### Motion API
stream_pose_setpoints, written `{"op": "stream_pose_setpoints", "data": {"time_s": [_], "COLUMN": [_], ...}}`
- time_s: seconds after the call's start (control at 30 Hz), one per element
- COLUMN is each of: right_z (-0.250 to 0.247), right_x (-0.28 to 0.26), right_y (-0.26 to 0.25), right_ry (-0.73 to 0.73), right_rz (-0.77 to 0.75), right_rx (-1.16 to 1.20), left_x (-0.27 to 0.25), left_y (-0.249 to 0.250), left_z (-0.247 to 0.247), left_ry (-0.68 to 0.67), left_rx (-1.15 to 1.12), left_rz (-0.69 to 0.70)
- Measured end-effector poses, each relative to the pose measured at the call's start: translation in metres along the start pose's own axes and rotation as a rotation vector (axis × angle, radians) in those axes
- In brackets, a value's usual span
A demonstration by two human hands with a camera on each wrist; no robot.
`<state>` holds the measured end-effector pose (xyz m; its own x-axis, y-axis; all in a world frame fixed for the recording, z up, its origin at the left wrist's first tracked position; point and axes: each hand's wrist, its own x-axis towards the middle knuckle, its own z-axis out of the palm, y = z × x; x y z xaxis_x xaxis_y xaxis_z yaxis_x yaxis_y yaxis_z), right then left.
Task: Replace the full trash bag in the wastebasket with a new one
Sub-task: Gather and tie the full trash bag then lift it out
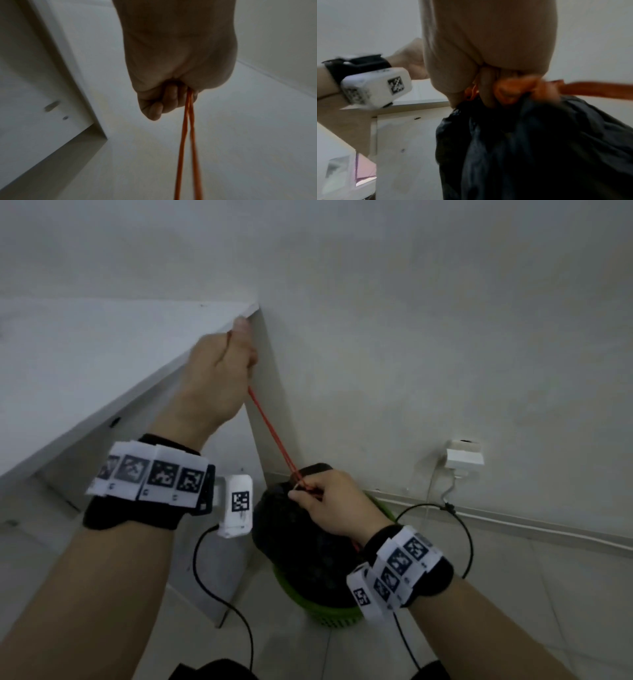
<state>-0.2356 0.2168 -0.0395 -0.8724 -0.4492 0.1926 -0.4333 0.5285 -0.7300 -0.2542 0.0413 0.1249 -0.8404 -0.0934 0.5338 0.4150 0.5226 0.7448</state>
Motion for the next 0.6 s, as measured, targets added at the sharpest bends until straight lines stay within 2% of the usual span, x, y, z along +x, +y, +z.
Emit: {"op": "stream_pose_setpoints", "data": {"time_s": [0.07,0.13,0.2,0.27,0.33,0.4,0.43,0.5,0.53,0.6], "right_z": [-0.013,-0.039,-0.071,-0.099,-0.121,-0.14,-0.146,-0.145,-0.137,-0.104], "right_x": [0.005,0.013,0.02,0.027,0.034,0.034,0.031,0.015,0.003,-0.024], "right_y": [0.005,0.001,-0.007,-0.018,-0.025,-0.026,-0.021,-0.001,0.015,0.046], "right_ry": [0.041,0.229,0.374,0.424,0.431,0.461,0.494,0.53,0.503,0.314], "right_rz": [0.038,0.043,0.046,0.045,0.031,0.027,0.019,0.0,0.006,0.1], "right_rx": [0.097,0.329,0.441,0.489,0.531,0.582,0.588,0.467,0.362,0.199], "left_x": [-0.011,-0.029,-0.056,-0.084,-0.102,-0.101,-0.097,-0.083,-0.074,-0.065], "left_y": [-0.018,-0.044,-0.071,-0.092,-0.106,-0.112,-0.11,-0.114,-0.117,-0.107], "left_z": [0.016,0.038,0.056,0.076,0.094,0.11,0.112,0.111,0.108,0.102], "left_ry": [-0.06,-0.182,-0.395,-0.679,-0.823,-0.762,-0.673,-0.473,-0.385,-0.299], "left_rx": [-0.275,-0.493,-0.361,-0.165,0.099,0.285,0.304,0.204,0.117,-0.046], "left_rz": [-0.146,-0.26,-0.226,-0.181,-0.15,-0.145,-0.13,-0.148,-0.191,-0.262]}}
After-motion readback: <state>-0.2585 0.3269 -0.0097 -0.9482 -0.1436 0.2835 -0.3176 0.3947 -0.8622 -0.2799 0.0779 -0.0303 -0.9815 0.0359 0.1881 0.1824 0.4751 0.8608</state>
